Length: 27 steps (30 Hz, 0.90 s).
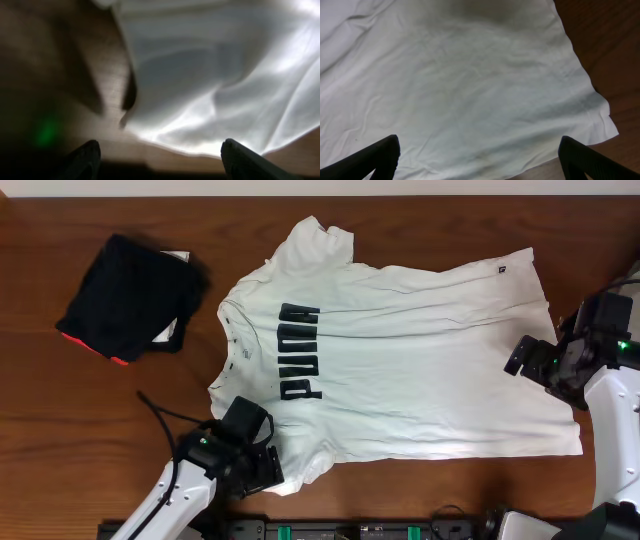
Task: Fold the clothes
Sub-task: 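Move the right gripper down to the bottom-right hem corner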
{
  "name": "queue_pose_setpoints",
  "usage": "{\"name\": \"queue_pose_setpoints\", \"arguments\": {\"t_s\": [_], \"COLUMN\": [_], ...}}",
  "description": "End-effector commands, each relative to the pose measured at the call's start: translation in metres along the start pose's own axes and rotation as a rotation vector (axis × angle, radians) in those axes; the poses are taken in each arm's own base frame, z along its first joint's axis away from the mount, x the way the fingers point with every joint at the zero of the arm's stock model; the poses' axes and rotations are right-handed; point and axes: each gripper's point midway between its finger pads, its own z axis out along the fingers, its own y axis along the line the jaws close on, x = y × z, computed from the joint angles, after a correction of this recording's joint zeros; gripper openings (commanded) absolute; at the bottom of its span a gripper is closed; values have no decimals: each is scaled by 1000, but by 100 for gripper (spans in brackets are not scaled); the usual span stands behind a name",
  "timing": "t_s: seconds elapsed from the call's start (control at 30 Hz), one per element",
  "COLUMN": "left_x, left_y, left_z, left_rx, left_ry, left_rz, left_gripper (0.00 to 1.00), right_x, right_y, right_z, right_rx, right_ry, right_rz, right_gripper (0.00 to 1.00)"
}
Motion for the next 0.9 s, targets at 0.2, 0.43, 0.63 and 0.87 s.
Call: {"name": "queue_pose_setpoints", "arguments": {"t_s": [0.2, 0.43, 0.63, 0.87], "left_x": [1, -3, -3, -3], "left_y": [2, -1, -2, -1], "left_z": [14, 14, 14, 14], "left_rx": [20, 34, 36, 35], "left_ry": [-7, -21, -23, -21], "left_rz": [-24, -20, -19, -19], "left_gripper": [79, 79, 80, 80], "right_x": [10, 18, 32, 55], "right_y": [-26, -74, -111, -140], "right_z": [-2, 4, 24, 49], "right_rx": [35, 127, 158, 181], "right_ry": [52, 61, 56, 51], "right_rz": [159, 358, 485, 597], "right_gripper": [99, 99, 99, 95]}}
